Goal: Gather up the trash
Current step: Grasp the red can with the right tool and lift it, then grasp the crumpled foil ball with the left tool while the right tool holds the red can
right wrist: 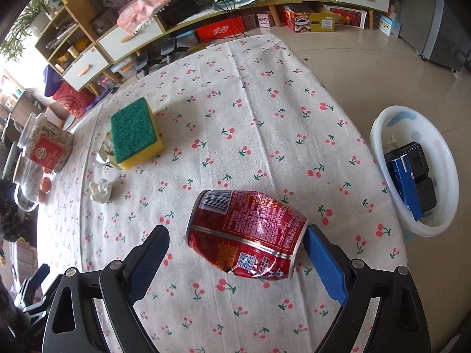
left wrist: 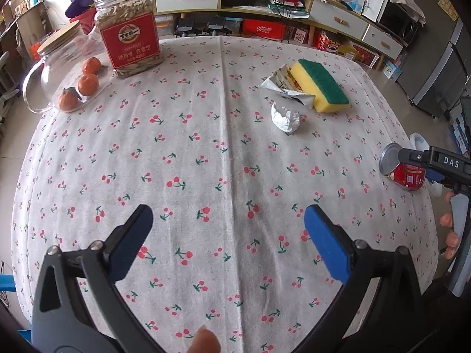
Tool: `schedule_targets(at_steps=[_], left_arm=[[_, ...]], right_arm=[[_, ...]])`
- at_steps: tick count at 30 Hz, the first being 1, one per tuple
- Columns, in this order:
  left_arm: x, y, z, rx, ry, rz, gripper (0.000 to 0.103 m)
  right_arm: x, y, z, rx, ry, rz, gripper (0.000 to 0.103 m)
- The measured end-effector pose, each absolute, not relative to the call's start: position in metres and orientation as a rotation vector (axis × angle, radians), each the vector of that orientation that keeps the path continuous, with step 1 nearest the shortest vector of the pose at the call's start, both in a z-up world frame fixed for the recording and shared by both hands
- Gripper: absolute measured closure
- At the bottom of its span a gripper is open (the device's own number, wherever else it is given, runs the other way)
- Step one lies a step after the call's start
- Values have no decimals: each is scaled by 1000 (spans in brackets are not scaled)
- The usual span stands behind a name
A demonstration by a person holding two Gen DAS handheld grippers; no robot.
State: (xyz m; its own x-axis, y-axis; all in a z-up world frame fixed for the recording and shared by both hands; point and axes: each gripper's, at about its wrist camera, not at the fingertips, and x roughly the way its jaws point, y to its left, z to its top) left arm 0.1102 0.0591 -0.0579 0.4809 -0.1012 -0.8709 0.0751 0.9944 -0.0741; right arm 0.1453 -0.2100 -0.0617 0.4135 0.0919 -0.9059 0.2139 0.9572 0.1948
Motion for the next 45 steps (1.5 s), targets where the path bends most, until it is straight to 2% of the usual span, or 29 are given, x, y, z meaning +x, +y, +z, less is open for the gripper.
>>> schedule_targets(at_steps=[8,14,19,23,25,26,27,29,33,38,45], left_arm=[[120,55,-64,-20,1051,-126,1],[135,44,-67,-24,1015,-168,1],[150,30,-69,-20,967,-214,1],[163,20,-72,-34,940,-243,15],[170,19,-76,-64,934,-261,32],[173,19,-78,-79,939,-268,47],[177,19,-82,-101,950,-272,56],[183,21,-88,-144,960,-277,60],[191,27,-92,-259,951,-296,60],[194,18,-91,-270,946,-298,61],[196,7,-98,-173,977,-273,78]], right_arm=[[151,-218,-75,317,1169,-106,10],[146,-218,-64,283,1141,-84,18],[144,-218,-57,278,1132,-47,20],[141,-224,-52,285,1118,-27,20],[141,-226,-50,287,1113,-23,20],[140,-228,-49,290,1110,-21,20],[140,-230,-48,293,1108,-20,20],[140,-233,-47,297,1107,-20,20],[140,-239,-49,304,1111,-22,20],[141,-245,-51,306,1115,-27,20],[139,-249,-48,311,1109,-19,20]])
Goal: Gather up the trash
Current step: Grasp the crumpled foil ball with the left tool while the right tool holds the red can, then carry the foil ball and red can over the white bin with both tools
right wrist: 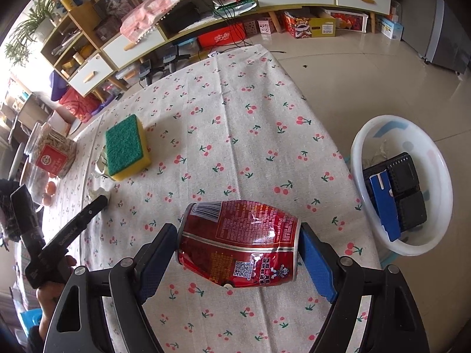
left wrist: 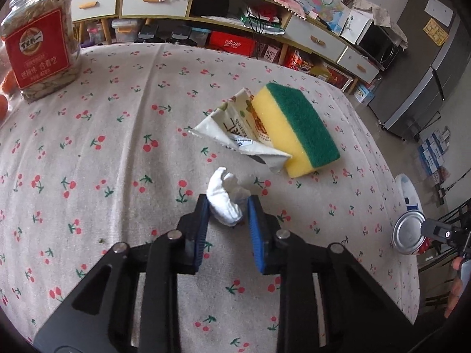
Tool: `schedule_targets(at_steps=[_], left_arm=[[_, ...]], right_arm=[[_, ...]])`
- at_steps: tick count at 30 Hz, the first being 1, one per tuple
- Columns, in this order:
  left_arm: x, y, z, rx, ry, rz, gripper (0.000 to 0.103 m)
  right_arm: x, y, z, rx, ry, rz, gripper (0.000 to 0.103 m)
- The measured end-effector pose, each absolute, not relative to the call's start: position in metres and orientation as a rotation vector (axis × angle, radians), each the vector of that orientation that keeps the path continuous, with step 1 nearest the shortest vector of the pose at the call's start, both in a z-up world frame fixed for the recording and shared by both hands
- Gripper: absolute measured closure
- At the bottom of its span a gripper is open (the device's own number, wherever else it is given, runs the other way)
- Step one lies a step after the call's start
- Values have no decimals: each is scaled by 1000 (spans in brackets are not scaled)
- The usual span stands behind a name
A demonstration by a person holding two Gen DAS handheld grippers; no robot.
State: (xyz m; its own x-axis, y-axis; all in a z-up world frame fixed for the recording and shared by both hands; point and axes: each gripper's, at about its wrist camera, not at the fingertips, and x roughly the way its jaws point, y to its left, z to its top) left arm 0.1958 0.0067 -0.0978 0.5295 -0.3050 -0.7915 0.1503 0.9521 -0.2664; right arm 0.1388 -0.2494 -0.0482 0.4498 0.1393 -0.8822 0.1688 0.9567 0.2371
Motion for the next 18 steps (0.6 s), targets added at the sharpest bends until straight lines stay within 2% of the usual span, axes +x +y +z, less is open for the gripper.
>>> schedule_targets(at_steps=[6,18], left_arm=[[190,11,-93,-154,1008,-251,88],[164,12,-80,-165,1007,-294,90]], right_arm=[[136,-253,-49,309,1111,-28,20],[126,-266,-37,323,1072,-26,20]])
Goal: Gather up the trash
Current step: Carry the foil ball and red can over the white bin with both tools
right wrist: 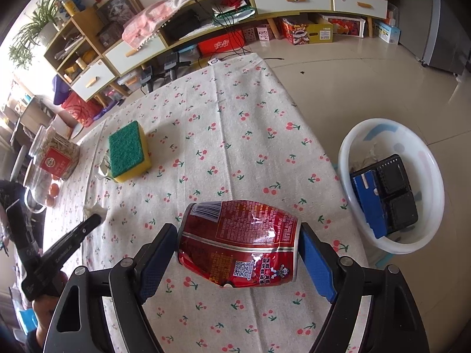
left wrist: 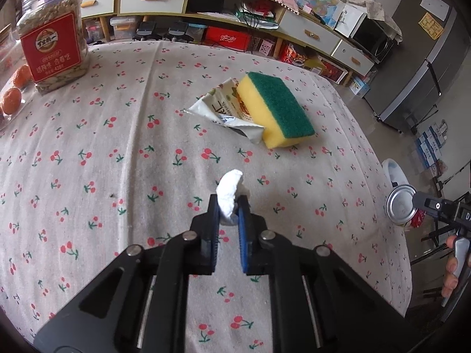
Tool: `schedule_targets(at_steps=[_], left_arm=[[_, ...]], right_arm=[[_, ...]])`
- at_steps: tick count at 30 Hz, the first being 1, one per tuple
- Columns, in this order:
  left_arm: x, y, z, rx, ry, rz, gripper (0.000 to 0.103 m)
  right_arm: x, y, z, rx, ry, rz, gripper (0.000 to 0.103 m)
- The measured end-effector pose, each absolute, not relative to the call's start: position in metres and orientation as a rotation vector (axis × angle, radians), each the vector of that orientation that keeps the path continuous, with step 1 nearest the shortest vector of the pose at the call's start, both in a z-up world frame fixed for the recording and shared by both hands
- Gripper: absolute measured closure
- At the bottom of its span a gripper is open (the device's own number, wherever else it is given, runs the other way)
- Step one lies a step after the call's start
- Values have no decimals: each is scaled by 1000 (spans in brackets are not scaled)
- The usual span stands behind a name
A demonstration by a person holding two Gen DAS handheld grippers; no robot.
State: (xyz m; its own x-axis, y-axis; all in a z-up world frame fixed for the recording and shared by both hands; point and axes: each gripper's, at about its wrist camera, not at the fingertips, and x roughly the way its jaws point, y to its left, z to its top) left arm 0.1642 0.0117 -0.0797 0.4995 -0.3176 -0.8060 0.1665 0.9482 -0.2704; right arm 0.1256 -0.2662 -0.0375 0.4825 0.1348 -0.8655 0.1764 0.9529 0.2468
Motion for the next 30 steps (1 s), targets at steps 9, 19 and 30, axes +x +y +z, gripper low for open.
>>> schedule_targets(at_steps=[9,19,30], left_arm=[[147,-9,-67,-111,1017,-313,90],[128,-61,-46,-53,987,-405,90],[125,-133,-41,-19,983,-506,90]], right_arm=[[106,-309,-27,357,1032,-67,20],[72,-384,-22,403,995,-158,20],[44,-438,-21,469,965,-210,20]])
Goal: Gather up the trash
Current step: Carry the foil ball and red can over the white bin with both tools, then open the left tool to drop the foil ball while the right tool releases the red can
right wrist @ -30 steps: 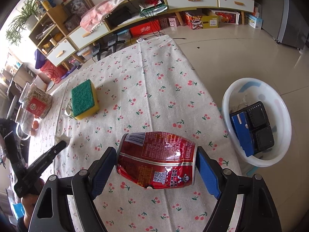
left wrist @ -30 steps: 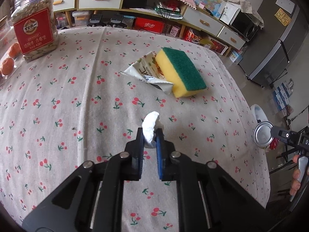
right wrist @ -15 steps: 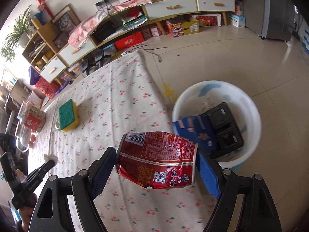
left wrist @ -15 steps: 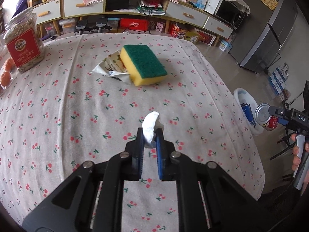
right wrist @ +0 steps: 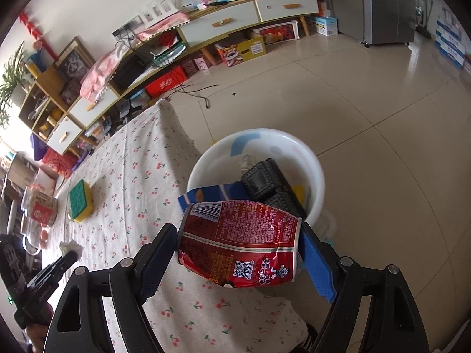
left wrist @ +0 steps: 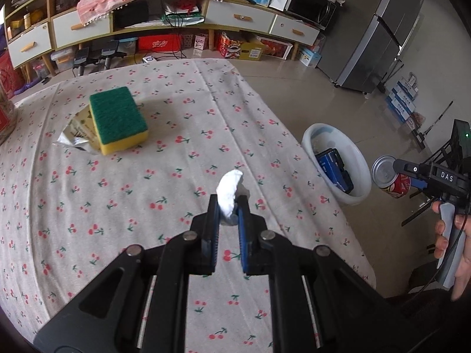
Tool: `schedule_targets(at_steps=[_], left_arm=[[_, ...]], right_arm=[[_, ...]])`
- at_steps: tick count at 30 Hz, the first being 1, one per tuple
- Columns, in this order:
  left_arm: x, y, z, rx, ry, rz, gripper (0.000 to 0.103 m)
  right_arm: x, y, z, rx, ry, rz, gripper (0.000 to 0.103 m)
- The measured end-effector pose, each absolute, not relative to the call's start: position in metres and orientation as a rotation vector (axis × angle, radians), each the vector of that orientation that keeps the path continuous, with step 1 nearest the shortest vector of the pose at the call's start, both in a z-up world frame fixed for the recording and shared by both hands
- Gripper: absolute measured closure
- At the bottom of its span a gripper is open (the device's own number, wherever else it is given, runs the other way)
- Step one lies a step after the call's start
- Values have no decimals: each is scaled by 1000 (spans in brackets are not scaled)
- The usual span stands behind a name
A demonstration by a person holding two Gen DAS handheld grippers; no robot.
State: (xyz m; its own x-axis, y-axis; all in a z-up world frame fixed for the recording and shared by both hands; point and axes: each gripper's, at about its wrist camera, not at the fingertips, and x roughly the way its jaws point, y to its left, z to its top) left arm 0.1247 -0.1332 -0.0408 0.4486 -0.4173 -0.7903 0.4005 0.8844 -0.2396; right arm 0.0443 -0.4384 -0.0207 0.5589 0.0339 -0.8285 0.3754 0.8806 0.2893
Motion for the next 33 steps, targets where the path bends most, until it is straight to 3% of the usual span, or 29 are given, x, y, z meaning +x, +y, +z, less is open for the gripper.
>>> schedule_targets(at_steps=[20,28,31,33], left_arm=[[150,-296,-44,55,1001,-713,90],[166,-327,-53,102,1017,-721,90],[170,-327,-59,78,1043,-754,80],[167,-322,-57,75,1021,-741,60]], right_arm=[[19,-513,-29,634,917,-340,20],[19,-522,-33,662,922,-348,20],[21,-524,-34,666,926,-350,20],[23,-525,-34,666,930,-354,20]])
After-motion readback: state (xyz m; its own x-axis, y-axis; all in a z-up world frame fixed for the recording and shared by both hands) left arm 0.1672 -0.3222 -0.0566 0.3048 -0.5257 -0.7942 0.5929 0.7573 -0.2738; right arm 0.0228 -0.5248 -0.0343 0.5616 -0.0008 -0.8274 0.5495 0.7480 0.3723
